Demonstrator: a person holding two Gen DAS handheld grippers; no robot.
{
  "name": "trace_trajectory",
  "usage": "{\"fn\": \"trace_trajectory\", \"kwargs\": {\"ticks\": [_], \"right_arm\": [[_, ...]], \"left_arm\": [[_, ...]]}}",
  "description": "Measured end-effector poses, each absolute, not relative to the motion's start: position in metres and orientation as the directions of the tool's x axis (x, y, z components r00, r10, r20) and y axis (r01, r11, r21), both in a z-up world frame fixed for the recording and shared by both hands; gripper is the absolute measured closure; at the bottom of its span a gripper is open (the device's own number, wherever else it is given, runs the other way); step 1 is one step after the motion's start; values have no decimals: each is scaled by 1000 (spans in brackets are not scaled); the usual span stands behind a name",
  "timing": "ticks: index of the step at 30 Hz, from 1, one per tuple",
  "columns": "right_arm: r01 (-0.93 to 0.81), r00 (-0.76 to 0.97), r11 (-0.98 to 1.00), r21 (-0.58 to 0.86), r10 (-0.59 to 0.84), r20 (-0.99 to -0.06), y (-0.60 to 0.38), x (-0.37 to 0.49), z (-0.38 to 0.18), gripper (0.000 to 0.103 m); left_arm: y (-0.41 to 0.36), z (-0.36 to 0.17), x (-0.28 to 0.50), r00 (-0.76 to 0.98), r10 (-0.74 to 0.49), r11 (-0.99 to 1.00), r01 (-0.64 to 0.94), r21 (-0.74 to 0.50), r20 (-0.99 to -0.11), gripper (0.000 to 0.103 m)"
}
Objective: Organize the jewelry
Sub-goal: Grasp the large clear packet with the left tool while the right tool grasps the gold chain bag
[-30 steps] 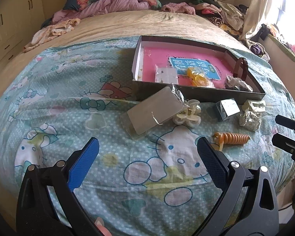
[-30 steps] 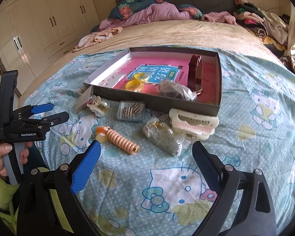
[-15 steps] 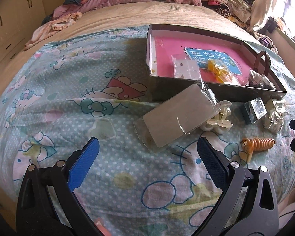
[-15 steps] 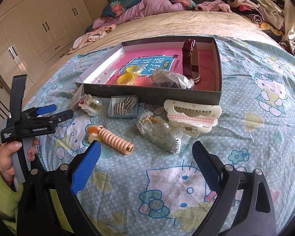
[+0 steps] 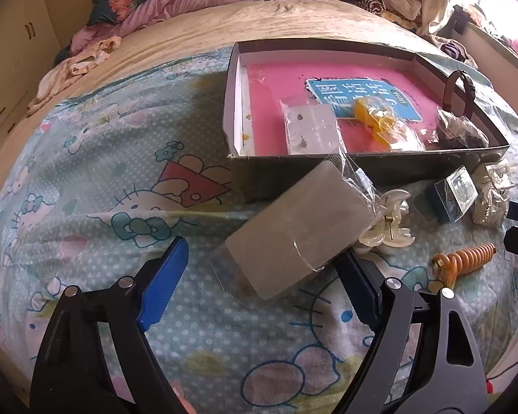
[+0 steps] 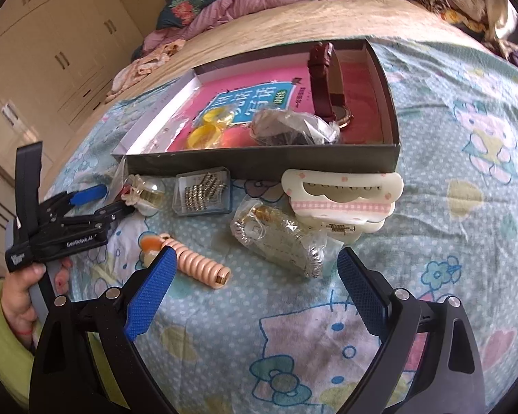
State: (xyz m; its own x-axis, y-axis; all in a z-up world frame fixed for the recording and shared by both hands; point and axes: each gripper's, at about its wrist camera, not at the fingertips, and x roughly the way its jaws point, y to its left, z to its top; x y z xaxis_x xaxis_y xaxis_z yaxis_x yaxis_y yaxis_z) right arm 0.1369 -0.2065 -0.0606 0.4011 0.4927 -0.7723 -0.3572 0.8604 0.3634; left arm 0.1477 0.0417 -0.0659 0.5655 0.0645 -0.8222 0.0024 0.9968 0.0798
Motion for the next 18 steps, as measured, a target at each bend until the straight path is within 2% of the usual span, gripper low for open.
{"fn": "trace_trajectory", "kwargs": {"ticks": [4,5,10,12,15,18], "right_arm": [[-285,402,870,403,490,-773,-210,146,-68,13],[-273,409,872,407,488,-771,-210,147,-68,16],[-243,449,894,376,447,-774,-205,147,-74,17],[-239,469,903,357,429,-772,-203,146,-75,19],[-243,492,908,341,419,-764,-205,146,-79,31],[-262,493,900,349,436,-753,-207,145,-79,33]], "left_arm": [[40,-66,150,571,41,998,17,61,-820,39],[40,-66,151,572,40,998,17,61,-819,39],[40,-66,153,580,26,999,18,44,-814,41],[39,-66,152,584,19,999,21,38,-812,46],[39,-66,150,588,4,1000,22,21,-809,48],[41,-64,148,590,-11,1000,21,2,-807,54]]}}
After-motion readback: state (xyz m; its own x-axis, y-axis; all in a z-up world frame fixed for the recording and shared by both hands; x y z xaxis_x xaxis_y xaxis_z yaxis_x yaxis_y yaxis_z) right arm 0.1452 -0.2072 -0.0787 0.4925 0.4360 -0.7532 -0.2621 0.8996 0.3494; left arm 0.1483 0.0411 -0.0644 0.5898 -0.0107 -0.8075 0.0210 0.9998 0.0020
